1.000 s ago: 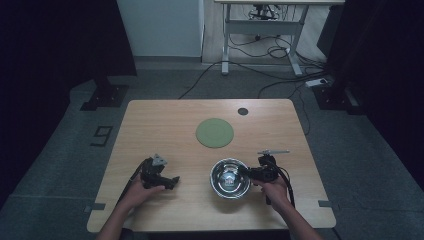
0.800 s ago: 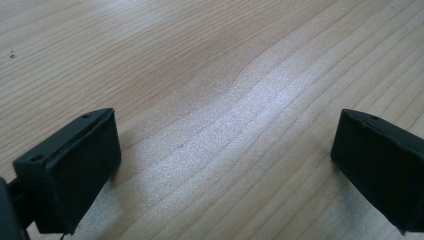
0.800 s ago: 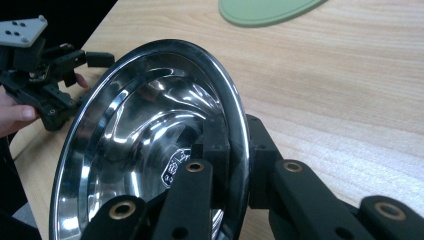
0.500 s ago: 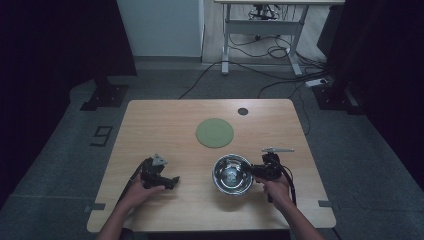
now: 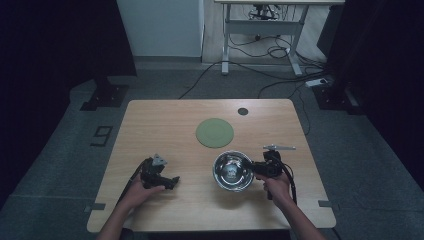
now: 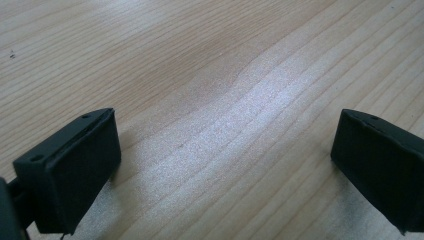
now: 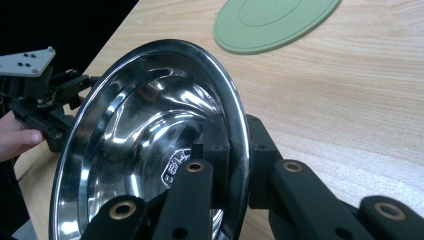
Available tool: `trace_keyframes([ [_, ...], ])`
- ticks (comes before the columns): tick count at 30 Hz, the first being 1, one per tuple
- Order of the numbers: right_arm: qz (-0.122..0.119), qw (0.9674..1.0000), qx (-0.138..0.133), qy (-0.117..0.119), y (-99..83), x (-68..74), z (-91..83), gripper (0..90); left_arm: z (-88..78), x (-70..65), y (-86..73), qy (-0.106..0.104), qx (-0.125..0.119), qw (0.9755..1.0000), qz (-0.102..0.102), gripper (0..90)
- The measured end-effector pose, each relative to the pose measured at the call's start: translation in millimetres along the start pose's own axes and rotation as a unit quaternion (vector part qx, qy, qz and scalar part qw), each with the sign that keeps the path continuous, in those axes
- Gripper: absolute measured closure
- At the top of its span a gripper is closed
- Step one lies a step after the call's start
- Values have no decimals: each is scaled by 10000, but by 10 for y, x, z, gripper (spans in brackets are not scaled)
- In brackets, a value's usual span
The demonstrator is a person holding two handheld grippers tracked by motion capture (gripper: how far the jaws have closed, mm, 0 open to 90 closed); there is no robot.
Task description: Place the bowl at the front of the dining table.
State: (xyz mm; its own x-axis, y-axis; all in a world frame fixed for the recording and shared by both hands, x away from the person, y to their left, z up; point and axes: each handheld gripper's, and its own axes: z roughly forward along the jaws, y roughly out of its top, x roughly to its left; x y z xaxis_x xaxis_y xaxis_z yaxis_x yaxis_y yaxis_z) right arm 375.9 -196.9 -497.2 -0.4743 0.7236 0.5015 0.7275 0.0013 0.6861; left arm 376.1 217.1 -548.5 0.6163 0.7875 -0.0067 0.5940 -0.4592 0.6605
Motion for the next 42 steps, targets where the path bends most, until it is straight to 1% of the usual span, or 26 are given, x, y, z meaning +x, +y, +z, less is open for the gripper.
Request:
trace_keyframes([
  [2,-22,10000,-39,-32,15,-2,-15,833,0,0,0,0,1,10000,0,0],
  [7,-28,9999,-100,-19,62,6,-43,833,0,0,0,0,0,10000,-1,0],
  [16,-46,10000,-30,-77,112,3,-4,833,0,0,0,0,1,10000,1,0],
  [19,6,9999,-53,-87,155,-1,42,833,0,0,0,-1,1,10000,1,0],
  [23,15,9999,-60,-92,177,-3,68,833,0,0,0,-1,2,10000,2,0],
  [25,59,9999,-57,-82,186,-11,81,832,0,0,0,-1,3,10000,2,0],
  [36,105,9997,-124,-179,275,-55,117,833,0,0,0,-1,3,10000,0,0],
  [42,143,9995,-116,-245,303,-88,147,833,0,0,0,-2,2,10000,-2,0],
])
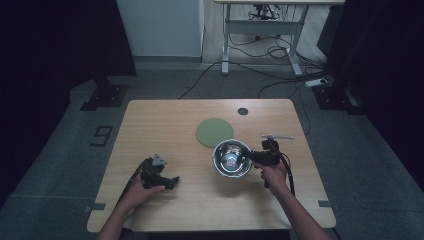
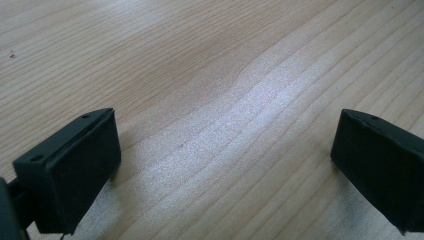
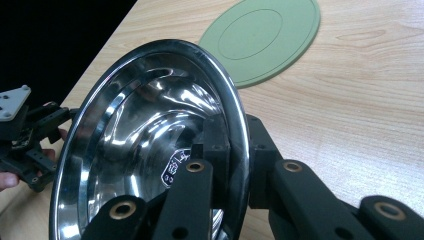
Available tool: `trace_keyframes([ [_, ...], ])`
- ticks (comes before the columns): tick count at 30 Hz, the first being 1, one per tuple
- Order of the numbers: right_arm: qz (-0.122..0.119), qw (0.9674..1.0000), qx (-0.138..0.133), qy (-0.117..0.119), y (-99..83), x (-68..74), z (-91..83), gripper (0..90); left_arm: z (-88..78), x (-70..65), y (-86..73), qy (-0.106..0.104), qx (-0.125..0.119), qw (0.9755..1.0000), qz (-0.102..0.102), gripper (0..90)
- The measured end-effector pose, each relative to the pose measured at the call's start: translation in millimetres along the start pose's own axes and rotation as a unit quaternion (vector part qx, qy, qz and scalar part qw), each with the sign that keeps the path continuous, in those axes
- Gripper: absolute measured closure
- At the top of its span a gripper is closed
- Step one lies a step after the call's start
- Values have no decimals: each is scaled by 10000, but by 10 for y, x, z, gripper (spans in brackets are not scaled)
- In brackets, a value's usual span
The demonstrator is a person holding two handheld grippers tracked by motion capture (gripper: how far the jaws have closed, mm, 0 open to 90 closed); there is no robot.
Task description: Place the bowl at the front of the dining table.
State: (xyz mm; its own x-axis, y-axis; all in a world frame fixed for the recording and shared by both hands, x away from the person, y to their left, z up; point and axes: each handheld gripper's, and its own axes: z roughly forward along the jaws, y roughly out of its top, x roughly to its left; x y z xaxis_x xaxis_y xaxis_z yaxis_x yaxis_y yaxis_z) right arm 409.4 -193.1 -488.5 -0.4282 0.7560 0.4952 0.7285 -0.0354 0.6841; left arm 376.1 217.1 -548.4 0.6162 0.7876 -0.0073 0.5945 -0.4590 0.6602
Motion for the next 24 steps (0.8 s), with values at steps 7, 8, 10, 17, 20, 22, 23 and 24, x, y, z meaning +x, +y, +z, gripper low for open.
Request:
trace_keyframes([
  [7,55,10000,-3,-25,23,-26,74,833,0,0,0,0,-1,10000,-2,0],
  [8,70,10000,11,-32,24,-32,84,833,0,0,0,1,0,10000,0,0],
  [10,89,10000,7,-43,25,-47,105,833,0,0,0,1,-1,10000,0,0],
  [17,84,9999,19,-81,72,-49,161,833,0,0,0,0,0,10000,0,0],
  [20,81,9999,14,-86,100,-32,178,833,0,0,0,1,0,10000,1,0],
  [22,72,9999,22,-91,118,-26,190,833,0,0,0,1,1,10000,0,0],
  [23,84,9999,-1,-91,125,-24,198,833,0,0,0,1,0,10000,0,0],
  [24,101,9999,-9,-83,129,-29,207,833,0,0,0,1,0,10000,0,0],
])
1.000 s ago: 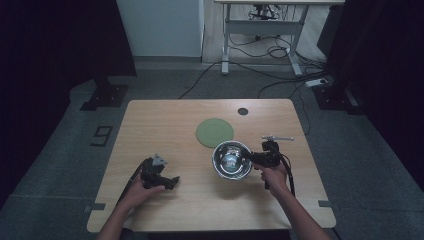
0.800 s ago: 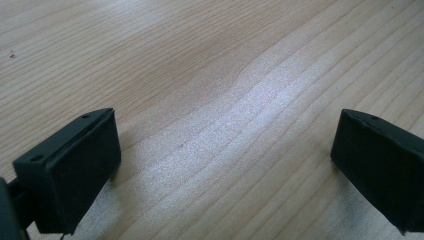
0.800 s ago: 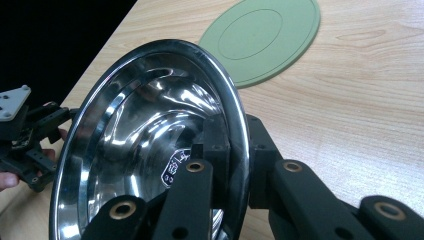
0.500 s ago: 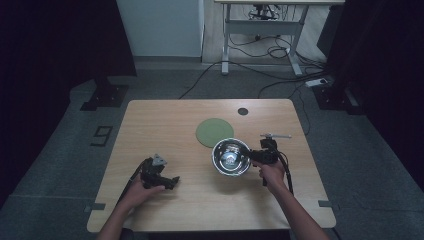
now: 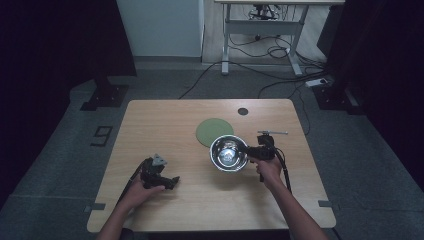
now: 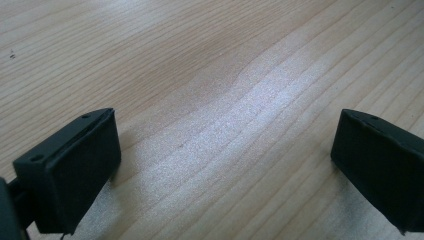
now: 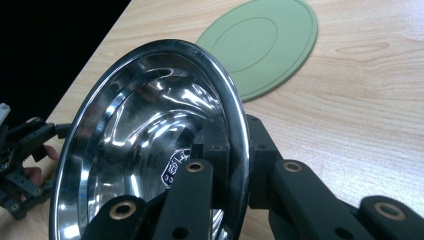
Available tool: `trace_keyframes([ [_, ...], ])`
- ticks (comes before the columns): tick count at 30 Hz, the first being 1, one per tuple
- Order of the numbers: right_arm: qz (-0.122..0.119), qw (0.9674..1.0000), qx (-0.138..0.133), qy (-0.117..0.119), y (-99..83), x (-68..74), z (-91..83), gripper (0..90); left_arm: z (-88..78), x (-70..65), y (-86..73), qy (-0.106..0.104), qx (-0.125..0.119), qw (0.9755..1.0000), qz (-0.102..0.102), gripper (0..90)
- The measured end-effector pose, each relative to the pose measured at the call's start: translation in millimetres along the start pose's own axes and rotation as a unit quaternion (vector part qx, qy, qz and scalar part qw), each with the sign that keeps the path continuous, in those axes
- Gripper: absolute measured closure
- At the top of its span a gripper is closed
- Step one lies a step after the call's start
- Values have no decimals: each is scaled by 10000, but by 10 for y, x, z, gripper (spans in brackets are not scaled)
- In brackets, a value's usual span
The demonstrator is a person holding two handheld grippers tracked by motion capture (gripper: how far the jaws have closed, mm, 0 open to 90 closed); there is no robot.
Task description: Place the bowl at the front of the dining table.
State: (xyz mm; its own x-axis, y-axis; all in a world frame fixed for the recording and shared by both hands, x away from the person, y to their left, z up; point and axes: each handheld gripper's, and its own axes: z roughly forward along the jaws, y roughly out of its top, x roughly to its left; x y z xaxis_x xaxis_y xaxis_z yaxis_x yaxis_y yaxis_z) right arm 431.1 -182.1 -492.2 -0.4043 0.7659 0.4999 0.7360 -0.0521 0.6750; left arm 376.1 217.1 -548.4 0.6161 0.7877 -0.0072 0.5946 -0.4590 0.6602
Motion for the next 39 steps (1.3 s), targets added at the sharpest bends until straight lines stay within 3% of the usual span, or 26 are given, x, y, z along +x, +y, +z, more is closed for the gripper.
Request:
trace_keyframes([
  [15,66,9999,-36,-100,116,-5,109,833,0,0,0,1,1,10000,2,0],
  [25,-60,9998,21,-208,199,20,164,833,0,0,0,0,2,10000,1,0],
  [39,-57,9998,-51,-188,313,69,208,833,0,0,0,0,2,10000,2,0],
])
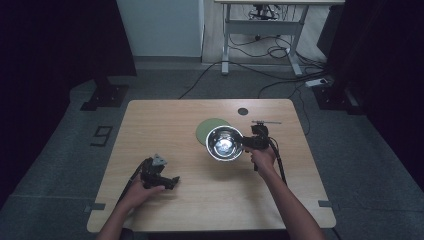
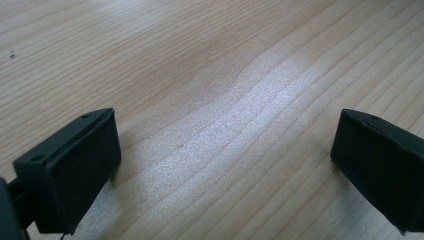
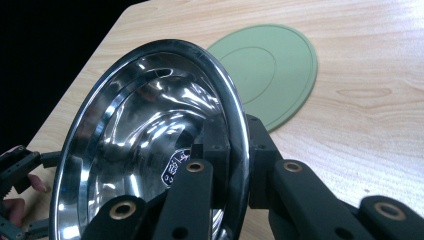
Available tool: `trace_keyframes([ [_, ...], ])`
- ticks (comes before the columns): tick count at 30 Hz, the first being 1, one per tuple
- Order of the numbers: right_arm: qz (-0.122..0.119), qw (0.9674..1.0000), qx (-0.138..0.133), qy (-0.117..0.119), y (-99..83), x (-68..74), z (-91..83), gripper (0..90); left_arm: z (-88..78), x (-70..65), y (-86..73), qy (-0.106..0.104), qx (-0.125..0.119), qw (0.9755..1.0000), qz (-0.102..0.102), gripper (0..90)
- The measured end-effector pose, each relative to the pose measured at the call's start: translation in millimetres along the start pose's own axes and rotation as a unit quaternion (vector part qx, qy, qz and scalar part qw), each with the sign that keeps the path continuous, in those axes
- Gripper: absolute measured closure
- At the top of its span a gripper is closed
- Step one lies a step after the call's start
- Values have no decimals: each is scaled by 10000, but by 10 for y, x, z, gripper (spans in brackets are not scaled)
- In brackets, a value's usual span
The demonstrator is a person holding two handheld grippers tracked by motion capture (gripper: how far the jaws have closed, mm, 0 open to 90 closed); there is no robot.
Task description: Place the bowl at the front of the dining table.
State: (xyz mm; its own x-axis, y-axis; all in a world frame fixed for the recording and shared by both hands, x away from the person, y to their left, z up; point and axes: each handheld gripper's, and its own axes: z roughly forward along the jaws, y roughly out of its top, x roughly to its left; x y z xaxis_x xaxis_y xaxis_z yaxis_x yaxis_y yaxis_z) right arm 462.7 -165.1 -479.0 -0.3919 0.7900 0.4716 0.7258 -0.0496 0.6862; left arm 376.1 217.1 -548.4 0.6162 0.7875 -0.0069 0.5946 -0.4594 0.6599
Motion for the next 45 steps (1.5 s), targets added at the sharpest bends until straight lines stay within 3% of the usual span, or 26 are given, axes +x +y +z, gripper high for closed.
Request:
trace_keyframes([
  [18,36,10000,-66,49,111,39,41,833,0,0,0,0,1,10000,0,0],
  [34,185,9998,-95,-24,150,-102,162,833,0,0,0,1,0,10000,-1,0],
  [45,215,9997,-145,-32,220,-118,270,833,0,0,0,1,1,10000,0,0],
])
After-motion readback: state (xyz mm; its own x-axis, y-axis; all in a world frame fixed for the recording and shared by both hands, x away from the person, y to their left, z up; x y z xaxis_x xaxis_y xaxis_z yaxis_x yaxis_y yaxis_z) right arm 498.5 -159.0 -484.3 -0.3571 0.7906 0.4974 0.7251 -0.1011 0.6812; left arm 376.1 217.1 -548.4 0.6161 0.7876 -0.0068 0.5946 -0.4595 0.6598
